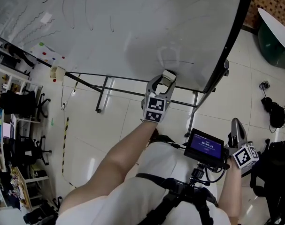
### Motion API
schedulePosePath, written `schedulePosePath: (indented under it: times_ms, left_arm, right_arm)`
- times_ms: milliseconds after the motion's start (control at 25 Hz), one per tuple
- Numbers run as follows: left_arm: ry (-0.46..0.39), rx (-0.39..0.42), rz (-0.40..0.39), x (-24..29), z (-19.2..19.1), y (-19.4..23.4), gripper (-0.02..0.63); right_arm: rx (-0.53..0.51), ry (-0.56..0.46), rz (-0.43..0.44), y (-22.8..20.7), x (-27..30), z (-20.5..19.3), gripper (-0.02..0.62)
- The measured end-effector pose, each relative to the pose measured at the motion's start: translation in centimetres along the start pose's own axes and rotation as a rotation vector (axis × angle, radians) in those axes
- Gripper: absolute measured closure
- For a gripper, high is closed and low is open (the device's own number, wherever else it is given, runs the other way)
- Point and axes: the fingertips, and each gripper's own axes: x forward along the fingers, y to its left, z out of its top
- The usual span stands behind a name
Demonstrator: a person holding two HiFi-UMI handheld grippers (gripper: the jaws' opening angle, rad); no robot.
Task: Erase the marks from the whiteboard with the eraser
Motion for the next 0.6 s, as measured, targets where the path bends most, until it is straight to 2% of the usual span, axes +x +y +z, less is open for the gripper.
schedulePosePath:
  times_ms: [120,200,320,400,480,600]
  left_arm:
    - [-0.056,0.032,0.033,-2.1,3.4,2.6,0.360]
    - [-0.110,0.018,0.062,-3.9,5.5,5.6,0.360]
    - [-0.183,-0.016,0.174,-6.8,7.5,11.7,0.360]
    - [-0.208,-0.009,0.253,-8.3,8.3,15.0,0.360]
    - [-0.212,0.014,0.283,-8.7,8.6,15.9,0.360]
    - [-0.209,0.015,0.300,-8.2,9.0,13.5,0.360]
  right_arm:
    - [0.005,-0.001,0.017,0.7,0.4,0.4,0.578]
    - [0.007,-0.005,0.029,1.8,1.6,0.2,0.578]
    - [0.012,-0.019,0.049,3.2,4.0,-0.9,0.578]
    - [0.009,-0.011,0.058,4.3,5.4,-1.6,0.578]
    - [0.005,0.005,0.064,5.0,6.1,-1.9,0.578]
    - [0.005,0.014,0.071,4.9,5.5,-1.2,0.578]
